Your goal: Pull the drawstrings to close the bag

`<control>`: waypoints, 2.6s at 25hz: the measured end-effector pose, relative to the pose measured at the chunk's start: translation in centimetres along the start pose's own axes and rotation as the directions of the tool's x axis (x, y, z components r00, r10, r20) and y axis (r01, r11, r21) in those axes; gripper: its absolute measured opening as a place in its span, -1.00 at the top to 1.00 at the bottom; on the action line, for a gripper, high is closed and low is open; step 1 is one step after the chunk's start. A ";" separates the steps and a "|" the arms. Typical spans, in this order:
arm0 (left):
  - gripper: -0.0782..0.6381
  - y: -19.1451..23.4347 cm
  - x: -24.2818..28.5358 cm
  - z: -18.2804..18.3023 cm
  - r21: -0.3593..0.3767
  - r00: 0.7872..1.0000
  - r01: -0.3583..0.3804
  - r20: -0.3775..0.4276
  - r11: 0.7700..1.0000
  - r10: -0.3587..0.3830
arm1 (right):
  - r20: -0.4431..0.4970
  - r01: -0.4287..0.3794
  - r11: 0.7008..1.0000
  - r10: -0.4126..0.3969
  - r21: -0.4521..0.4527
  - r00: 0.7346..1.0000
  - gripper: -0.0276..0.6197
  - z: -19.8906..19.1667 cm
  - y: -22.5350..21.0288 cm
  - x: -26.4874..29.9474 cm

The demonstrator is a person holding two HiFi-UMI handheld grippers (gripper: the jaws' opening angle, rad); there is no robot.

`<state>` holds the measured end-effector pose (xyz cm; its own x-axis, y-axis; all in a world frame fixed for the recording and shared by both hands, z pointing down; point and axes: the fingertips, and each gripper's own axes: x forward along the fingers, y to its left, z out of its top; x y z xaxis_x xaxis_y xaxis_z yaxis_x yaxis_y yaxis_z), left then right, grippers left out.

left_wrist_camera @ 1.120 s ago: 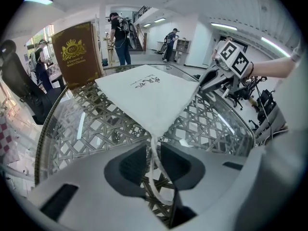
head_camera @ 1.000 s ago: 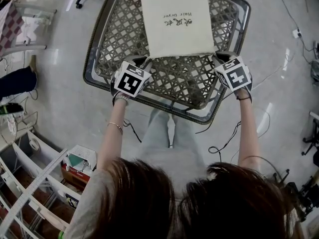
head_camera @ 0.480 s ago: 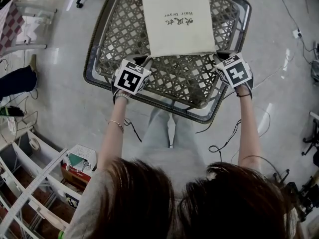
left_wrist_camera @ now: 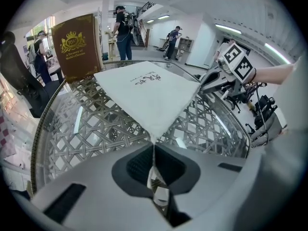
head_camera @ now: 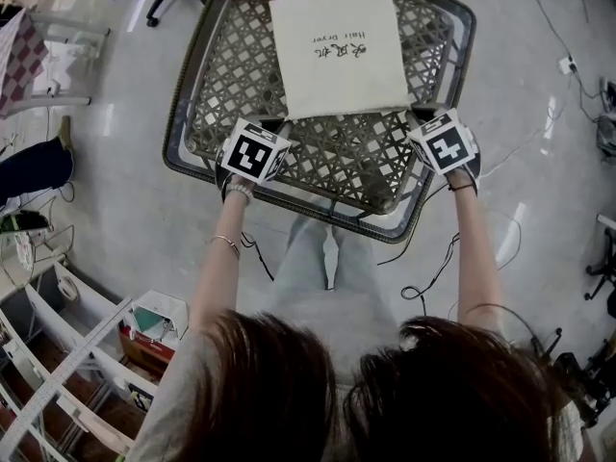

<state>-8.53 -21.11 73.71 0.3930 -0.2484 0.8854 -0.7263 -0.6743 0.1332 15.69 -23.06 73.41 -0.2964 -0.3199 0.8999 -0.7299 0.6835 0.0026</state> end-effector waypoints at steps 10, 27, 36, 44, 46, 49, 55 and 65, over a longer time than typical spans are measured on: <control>0.71 -0.6 -1.0 0.3 0.008 1.000 -0.014 -0.009 1.000 0.014 | 0.024 0.021 1.000 -0.021 -0.001 0.999 0.84 1.3 -0.3 -1.8; 0.71 0.8 -6.3 3.9 0.047 0.997 -0.060 0.057 0.997 0.058 | 0.096 0.084 0.996 -0.081 -0.031 0.992 0.84 5.3 -0.6 -7.8; 0.71 1.8 -9.1 6.4 0.037 0.982 -0.116 0.152 0.993 0.109 | 0.184 0.145 0.989 -0.140 -0.012 0.973 0.84 7.5 -1.1 -10.8; 0.71 2.4 -11.7 8.2 0.005 0.959 -0.157 0.240 0.988 0.151 | 0.255 0.200 0.980 -0.193 0.000 0.948 0.84 9.2 -1.6 -13.0; 0.71 2.4 -12.5 8.6 0.004 0.955 -0.165 0.252 0.986 0.158 | 0.270 0.217 0.976 -0.211 0.008 0.940 0.84 9.5 -1.8 -13.7; 0.71 2.3 -13.7 9.5 -0.003 0.943 -0.176 0.286 0.984 0.170 | 0.282 0.229 0.973 -0.229 0.031 0.932 0.84 9.7 -1.8 -14.8; 0.71 2.5 -15.7 11.1 -0.022 0.919 -0.192 0.346 0.981 0.188 | 0.352 0.237 0.968 -0.250 0.082 0.902 0.84 11.0 -2.0 -16.6; 0.71 2.4 -18.0 13.4 0.003 0.889 -0.224 0.411 0.975 0.203 | 0.419 0.240 0.963 -0.271 0.125 0.867 0.84 11.8 -2.5 -19.4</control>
<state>-9.81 -27.52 52.11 0.4337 -0.6431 0.6312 -0.7943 -0.6036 -0.0692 15.97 -26.32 50.77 -0.3175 -0.7373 0.5962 -0.8509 0.4990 0.1639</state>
